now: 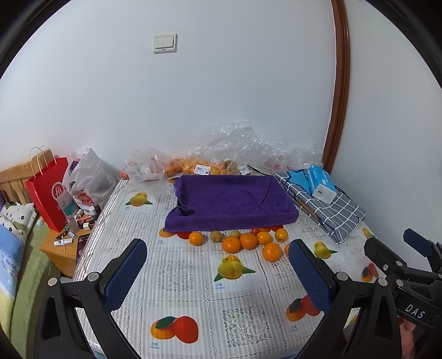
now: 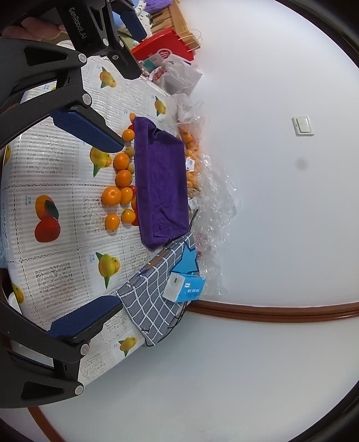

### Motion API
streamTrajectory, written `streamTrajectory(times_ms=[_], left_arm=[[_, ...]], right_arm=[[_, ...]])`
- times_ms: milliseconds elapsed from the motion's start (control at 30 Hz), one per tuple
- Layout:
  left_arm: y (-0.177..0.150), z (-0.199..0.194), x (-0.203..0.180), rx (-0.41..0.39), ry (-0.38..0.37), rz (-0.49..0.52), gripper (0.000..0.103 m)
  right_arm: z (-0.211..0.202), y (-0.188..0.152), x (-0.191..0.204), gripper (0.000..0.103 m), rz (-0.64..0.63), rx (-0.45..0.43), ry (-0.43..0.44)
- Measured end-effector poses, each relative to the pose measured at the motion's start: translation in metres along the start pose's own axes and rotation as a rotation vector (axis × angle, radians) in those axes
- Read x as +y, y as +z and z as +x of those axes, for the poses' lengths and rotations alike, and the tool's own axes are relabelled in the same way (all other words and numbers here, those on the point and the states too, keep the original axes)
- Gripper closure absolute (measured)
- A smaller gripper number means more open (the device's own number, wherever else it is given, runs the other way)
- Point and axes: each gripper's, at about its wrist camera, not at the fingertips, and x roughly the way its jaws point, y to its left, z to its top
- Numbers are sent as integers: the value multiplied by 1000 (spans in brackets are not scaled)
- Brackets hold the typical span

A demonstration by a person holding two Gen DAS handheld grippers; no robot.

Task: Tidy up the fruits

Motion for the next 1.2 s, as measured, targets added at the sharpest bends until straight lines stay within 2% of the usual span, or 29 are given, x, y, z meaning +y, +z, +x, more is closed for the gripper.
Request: streamTrajectory(times_ms=[1000,1200], left_arm=[[-2,-2,4,-5,0,-4,0],[-1,-1,6,-16,-1,-5,0]], right_arm=[[3,-2,3,1,9,0,-7],[7,-1,2,1,23,-4,13]])
